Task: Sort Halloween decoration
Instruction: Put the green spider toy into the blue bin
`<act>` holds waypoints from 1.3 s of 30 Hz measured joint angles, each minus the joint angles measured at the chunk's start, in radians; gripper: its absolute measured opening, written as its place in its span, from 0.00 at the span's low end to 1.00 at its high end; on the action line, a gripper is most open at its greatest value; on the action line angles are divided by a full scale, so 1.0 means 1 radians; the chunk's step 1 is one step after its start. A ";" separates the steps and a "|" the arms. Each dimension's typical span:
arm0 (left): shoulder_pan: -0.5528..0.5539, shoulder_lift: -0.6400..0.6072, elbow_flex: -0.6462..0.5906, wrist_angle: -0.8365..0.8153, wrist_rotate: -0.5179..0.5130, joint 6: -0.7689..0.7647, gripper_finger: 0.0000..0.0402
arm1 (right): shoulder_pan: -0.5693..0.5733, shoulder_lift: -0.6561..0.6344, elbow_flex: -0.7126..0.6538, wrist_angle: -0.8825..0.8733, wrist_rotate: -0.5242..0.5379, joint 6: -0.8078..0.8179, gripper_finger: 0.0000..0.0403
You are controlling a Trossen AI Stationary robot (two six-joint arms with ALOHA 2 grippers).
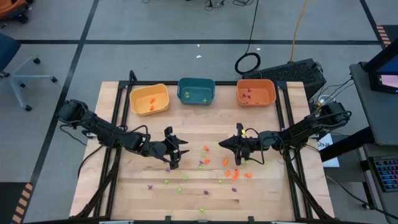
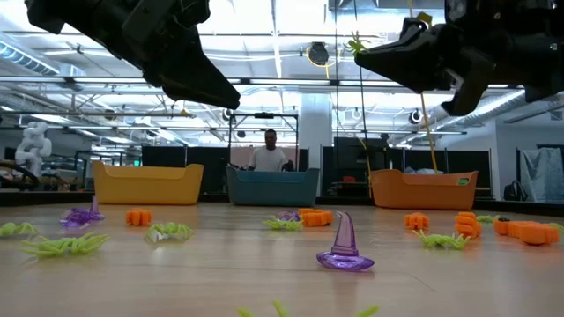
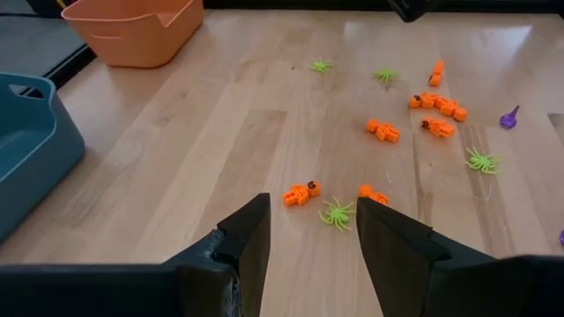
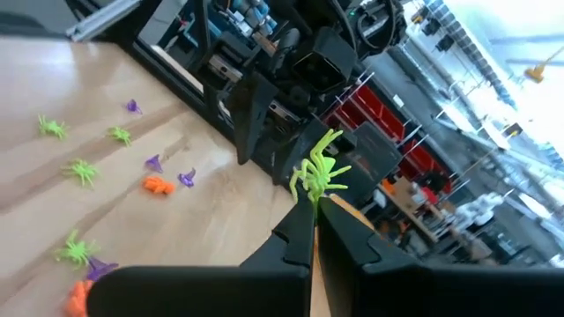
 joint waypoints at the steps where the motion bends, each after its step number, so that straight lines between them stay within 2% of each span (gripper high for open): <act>1: 0.000 0.000 0.000 0.000 0.000 0.000 0.42 | 0.000 0.000 0.000 0.000 0.000 0.020 0.00; 29: 0.000 0.000 0.000 0.000 0.000 0.010 0.42 | 0.000 0.000 0.000 0.000 -0.001 0.930 0.00; 39: 0.000 0.000 0.000 -0.001 0.000 0.010 0.42 | 0.000 0.000 0.000 -0.002 -0.004 1.122 0.00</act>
